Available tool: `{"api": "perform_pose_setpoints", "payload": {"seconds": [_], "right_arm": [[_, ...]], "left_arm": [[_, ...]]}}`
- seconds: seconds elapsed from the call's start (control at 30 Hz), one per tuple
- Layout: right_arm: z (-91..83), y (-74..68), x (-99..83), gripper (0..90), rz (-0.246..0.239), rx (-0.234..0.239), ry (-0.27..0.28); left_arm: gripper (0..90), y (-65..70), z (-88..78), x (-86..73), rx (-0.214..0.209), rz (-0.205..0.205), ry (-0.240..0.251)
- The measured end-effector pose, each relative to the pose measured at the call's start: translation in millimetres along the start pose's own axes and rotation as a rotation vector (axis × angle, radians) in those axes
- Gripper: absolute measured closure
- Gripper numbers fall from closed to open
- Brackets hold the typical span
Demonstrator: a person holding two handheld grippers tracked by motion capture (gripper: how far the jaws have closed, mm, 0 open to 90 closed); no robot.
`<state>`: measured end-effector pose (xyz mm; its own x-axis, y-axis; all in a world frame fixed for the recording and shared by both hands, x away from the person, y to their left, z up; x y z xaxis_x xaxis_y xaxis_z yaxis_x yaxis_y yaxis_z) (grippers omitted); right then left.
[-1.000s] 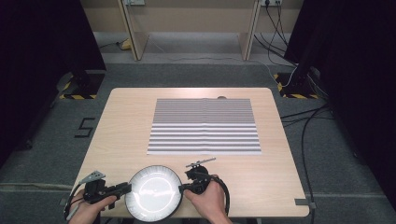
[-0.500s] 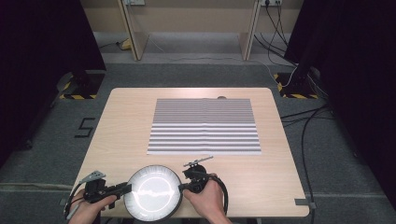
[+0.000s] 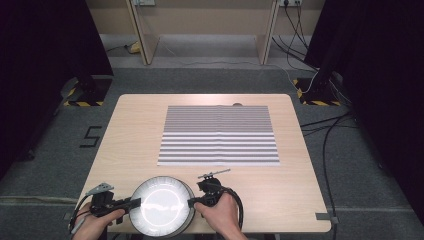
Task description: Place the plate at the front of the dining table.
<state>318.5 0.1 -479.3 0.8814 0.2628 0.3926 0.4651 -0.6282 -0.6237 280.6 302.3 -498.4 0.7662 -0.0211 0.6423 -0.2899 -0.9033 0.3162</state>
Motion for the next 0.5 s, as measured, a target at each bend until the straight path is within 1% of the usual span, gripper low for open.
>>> {"api": "perform_pose_setpoints", "payload": {"seconds": [0.03,0.17,0.2,0.23,0.27,0.33,0.4,0.43,0.5], "right_arm": [[0.6,0.7,0.0,80.7,0.005,0.006,0.000],[4.0,0.3,-0.8,79.3,0.022,0.010,0.010],[6.3,1.1,-1.2,78.1,0.040,0.026,0.014],[10.5,2.1,-2.8,79.2,0.063,0.044,0.001],[10.9,1.9,-2.9,78.2,0.049,0.038,0.006],[10.7,1.3,-3.2,77.3,0.048,0.037,0.011],[10.4,2.4,-3.9,76.5,0.060,0.049,0.022],[9.8,2.7,-4.4,75.9,0.088,0.061,0.023],[9.8,2.8,-4.5,75.2,0.093,0.062,0.024]], "left_arm": [[72.3,0.1,-0.6,0.1,0.006,0.002,-0.001],[73.3,-1.3,-2.7,0.4,0.005,-0.003,-0.003],[73.4,-2.0,-3.5,0.5,0.003,-0.004,-0.003],[73.7,-2.5,-4.1,0.5,-0.002,-0.006,-0.006],[74.2,-3.0,-4.3,0.2,-0.010,-0.006,-0.009],[74.0,-2.1,-3.8,0.5,-0.004,-0.002,-0.012],[74.0,-1.4,-3.2,0.6,-0.002,-0.004,-0.015],[74.0,-1.2,-2.9,0.3,-0.003,-0.007,-0.013],[74.0,-0.2,-2.6,0.2,0.002,-0.007,-0.011]]}}
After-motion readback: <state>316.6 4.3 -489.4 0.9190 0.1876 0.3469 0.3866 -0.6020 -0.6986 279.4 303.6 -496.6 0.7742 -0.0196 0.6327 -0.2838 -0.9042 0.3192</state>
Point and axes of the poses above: each handheld gripper's, and its own axes: z roughly forward along the jaws, x roughly out of its top, y roughly to its right, the point moved 2 cm from there along z, roughly forward along the jaws, and after that the axes turned 9 degrees about x, right-handed, at the moved point
